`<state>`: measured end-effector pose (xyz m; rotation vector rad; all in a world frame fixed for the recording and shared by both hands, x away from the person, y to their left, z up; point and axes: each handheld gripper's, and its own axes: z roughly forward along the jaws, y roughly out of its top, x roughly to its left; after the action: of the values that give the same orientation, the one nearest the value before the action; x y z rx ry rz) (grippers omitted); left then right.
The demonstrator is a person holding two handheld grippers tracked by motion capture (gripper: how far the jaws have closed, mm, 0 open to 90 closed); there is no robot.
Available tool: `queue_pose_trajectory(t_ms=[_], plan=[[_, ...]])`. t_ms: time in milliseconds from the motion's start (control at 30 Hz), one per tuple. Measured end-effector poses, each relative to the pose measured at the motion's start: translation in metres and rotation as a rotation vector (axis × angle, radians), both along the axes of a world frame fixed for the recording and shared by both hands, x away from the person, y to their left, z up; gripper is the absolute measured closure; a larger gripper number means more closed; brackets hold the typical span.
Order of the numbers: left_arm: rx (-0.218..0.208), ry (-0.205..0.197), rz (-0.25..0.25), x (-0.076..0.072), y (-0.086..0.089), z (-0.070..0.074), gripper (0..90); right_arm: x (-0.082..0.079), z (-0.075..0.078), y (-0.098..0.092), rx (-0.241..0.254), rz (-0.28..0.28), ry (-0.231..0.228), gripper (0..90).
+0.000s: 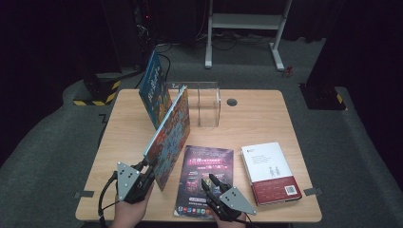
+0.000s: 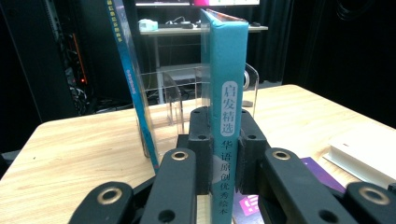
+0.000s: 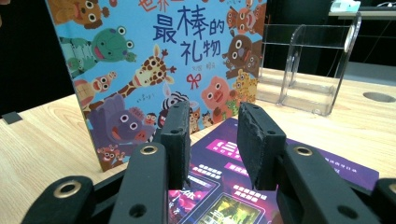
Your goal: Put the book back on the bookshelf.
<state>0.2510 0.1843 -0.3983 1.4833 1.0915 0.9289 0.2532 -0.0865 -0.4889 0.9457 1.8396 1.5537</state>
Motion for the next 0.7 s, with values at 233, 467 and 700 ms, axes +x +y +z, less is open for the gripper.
queue_pose_trajectory(t_ms=[233,467,700], plan=[[0.01,0.005,-0.003,0.001,0.002,0.001,79.2,0.0,-0.001,-0.002,0.007,-0.002,0.014,64.3],[0.02,0.013,-0.012,0.003,0.005,0.003,78.5,0.0,-0.002,-0.001,0.005,-0.002,0.017,64.3],[0.025,-0.01,-0.013,0.004,0.006,0.01,76.4,0.0,-0.003,-0.001,0.004,-0.001,0.022,64.3]])
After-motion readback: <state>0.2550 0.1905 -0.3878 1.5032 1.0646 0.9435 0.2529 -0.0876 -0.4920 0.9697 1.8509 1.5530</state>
